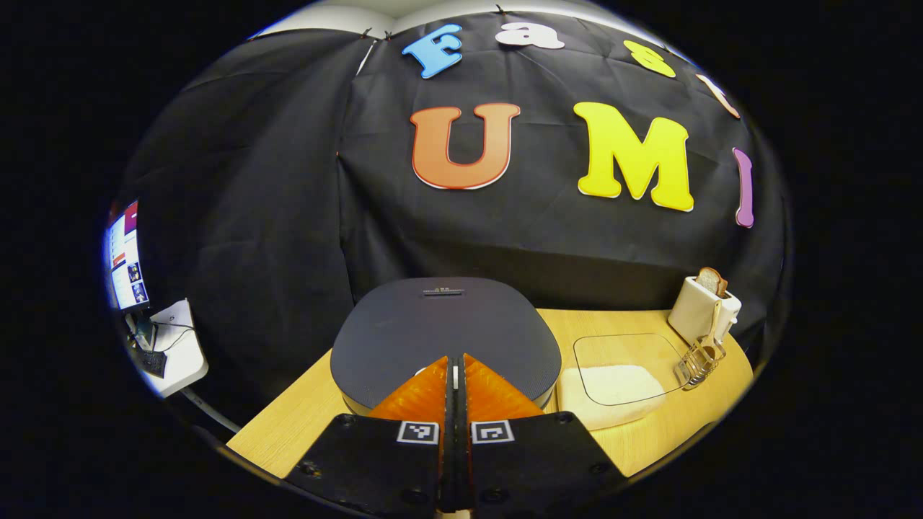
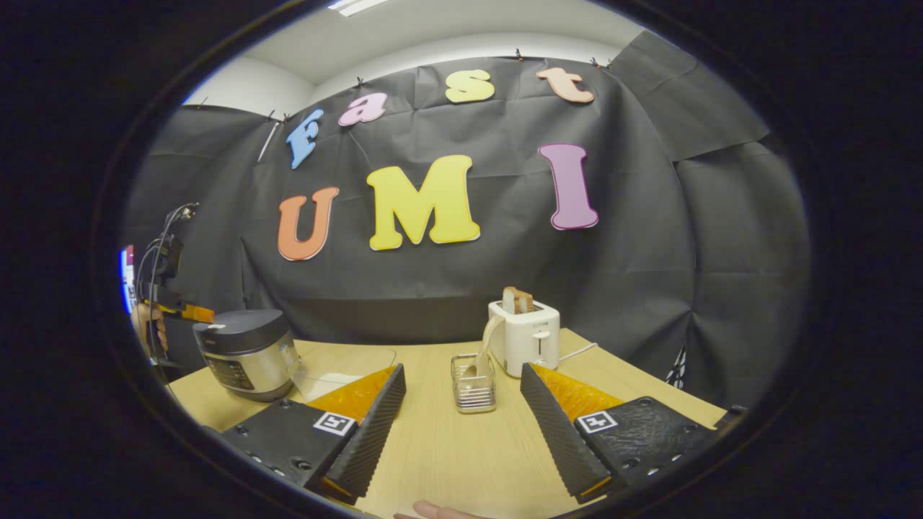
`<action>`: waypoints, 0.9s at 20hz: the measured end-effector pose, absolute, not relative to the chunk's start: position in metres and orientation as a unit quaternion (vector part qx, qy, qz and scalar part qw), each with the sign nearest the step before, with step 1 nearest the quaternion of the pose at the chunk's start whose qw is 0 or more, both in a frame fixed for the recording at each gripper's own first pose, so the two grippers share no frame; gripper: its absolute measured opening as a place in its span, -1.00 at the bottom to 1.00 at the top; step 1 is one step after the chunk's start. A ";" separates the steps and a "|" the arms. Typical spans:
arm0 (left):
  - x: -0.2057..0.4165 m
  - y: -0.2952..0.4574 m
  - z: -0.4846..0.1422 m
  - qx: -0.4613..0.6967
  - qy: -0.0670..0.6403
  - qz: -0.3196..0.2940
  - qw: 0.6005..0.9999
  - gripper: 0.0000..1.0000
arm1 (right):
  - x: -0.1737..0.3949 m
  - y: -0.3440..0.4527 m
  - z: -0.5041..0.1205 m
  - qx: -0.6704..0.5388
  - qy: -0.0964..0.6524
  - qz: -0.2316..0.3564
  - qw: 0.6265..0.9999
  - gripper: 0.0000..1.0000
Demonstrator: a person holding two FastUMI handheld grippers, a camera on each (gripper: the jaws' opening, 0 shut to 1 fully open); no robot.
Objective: Close the left gripper, press the button to open the rice cooker; take a wooden spoon from the chopstick holder with the right hand, scoop a spoonful of rice and pour it into the rice cooker, then put the wooden spoon back into the chopstick holder.
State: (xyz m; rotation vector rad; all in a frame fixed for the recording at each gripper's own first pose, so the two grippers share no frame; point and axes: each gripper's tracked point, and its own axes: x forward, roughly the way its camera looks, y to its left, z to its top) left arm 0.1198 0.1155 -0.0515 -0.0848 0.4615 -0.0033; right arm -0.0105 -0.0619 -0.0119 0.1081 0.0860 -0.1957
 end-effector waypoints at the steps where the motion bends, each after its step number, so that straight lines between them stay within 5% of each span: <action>1: 0.118 0.116 -0.059 -0.045 0.247 -0.003 0.968 -0.94 | -0.010 -0.064 -0.017 0.054 0.046 -0.098 0.993 0.91; 13: 0.114 0.117 -0.065 -0.024 0.303 -0.010 0.953 -0.94 | 0.003 -0.091 -0.053 0.098 0.080 -0.095 0.987 0.83; 18: 0.117 0.120 -0.039 -0.011 0.245 0.013 0.969 -0.94 | 0.019 -0.086 -0.064 0.093 0.104 -0.083 0.987 0.92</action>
